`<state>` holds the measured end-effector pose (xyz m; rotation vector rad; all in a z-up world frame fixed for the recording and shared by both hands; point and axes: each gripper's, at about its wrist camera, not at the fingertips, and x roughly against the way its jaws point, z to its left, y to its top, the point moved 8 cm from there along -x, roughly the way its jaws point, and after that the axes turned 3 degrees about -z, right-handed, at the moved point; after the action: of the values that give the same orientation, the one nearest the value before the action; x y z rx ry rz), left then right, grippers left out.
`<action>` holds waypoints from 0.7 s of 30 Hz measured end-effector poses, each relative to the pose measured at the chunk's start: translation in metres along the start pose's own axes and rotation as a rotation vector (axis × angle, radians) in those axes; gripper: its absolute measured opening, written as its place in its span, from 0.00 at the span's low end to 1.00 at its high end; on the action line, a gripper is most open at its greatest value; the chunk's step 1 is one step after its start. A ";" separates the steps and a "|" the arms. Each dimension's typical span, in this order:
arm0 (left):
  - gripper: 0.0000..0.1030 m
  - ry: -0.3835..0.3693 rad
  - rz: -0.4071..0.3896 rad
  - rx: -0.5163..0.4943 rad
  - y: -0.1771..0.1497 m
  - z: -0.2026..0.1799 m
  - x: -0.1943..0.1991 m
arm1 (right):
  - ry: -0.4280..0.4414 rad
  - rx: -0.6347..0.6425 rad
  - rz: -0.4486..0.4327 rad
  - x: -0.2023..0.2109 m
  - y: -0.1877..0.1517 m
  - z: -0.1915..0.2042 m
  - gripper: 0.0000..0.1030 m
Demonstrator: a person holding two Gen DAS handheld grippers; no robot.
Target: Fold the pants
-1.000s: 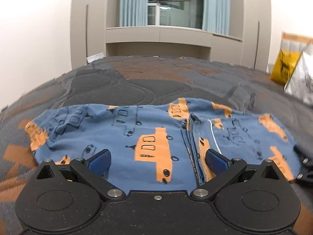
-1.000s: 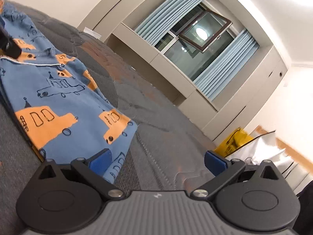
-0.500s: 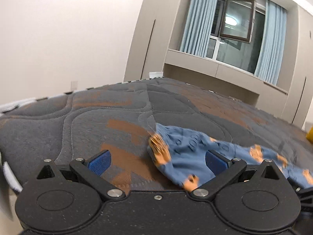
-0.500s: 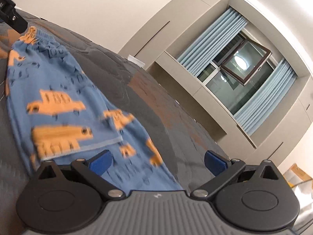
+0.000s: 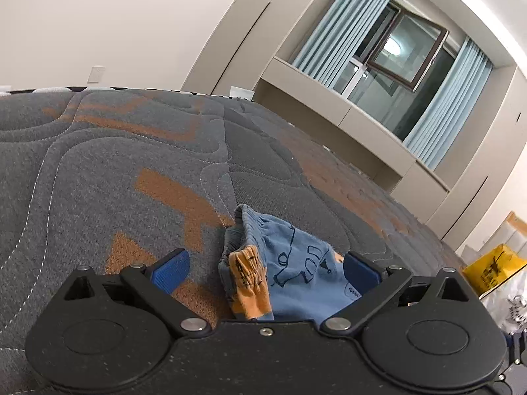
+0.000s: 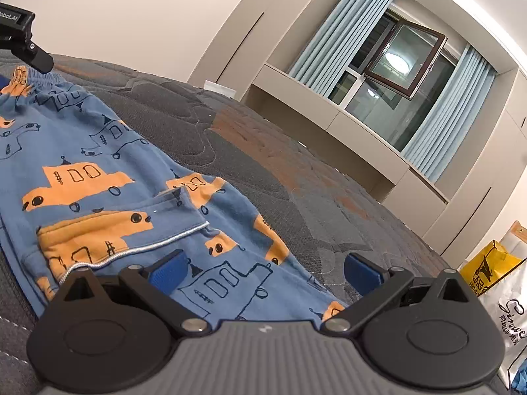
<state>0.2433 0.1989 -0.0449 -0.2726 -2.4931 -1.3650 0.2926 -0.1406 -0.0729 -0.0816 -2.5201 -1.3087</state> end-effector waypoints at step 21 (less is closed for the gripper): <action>0.99 -0.046 0.022 -0.024 -0.009 -0.008 0.005 | -0.005 0.003 -0.073 0.027 0.015 0.019 1.00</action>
<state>0.2371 0.1878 -0.0465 -0.3399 -2.5051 -1.3955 0.2656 -0.1189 -0.0634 0.0073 -2.5518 -1.3333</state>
